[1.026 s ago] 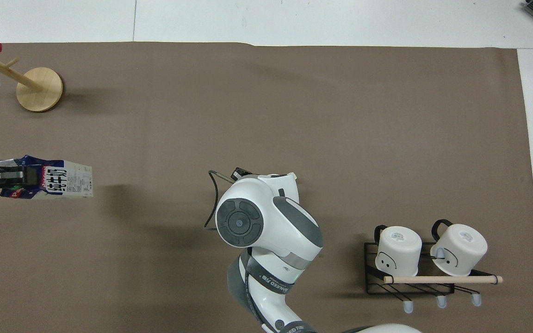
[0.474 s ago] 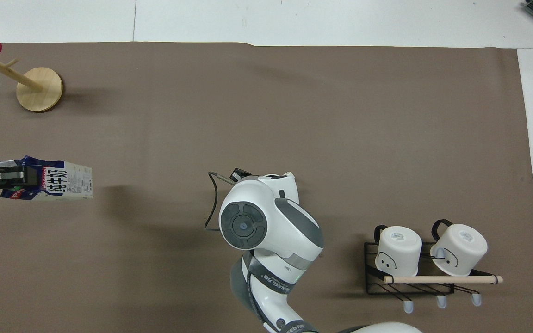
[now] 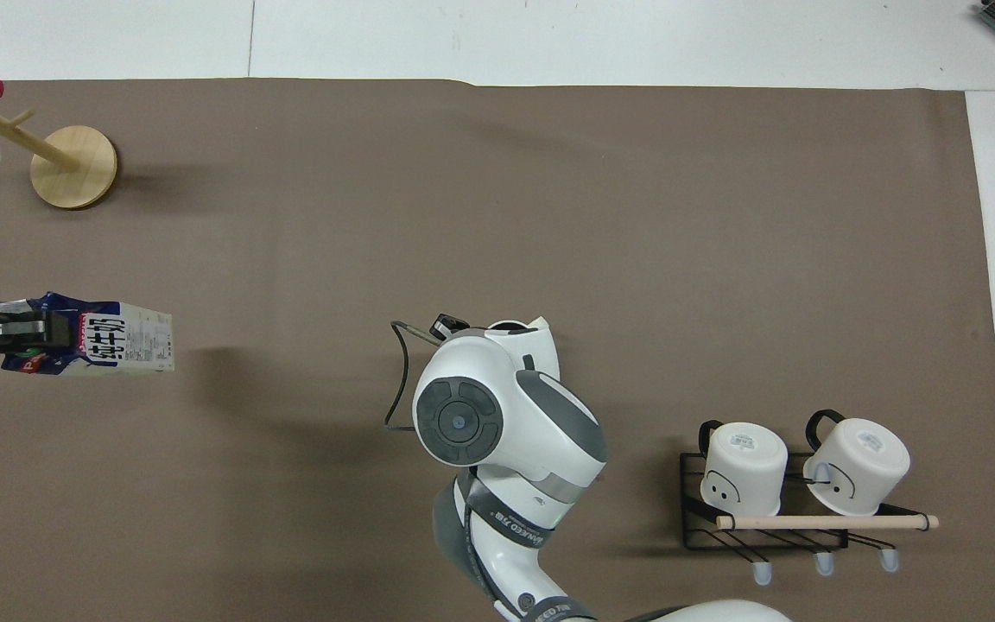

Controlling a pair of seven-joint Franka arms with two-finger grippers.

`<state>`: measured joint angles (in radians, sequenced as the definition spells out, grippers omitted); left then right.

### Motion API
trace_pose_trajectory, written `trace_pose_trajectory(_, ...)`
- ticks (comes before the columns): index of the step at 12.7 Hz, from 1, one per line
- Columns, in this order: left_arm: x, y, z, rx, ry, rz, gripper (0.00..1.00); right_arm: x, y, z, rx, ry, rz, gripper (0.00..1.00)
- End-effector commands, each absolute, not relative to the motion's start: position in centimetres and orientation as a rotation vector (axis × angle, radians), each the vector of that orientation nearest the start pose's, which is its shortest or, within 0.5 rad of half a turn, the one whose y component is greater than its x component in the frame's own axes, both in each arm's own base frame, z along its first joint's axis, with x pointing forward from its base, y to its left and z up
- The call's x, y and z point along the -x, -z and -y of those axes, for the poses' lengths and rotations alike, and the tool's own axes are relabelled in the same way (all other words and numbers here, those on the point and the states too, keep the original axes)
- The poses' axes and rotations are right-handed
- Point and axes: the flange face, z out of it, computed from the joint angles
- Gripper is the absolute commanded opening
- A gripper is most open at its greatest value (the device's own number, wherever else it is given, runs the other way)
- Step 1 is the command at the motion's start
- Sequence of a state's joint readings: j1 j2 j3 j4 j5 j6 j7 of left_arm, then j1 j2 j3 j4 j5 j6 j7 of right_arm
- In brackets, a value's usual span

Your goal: Place cup and milk on table

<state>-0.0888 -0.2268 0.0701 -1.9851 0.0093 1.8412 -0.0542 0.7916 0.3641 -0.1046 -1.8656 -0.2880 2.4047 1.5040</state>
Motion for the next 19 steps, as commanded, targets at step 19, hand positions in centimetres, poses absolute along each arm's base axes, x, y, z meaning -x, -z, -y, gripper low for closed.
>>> trace_pose_trajectory(19,-49.0,-56.2,22.6,3.217,0.155,0.245,0.37,-54.4,-54.8,-18.6,3.091,0.193,-0.091,1.0)
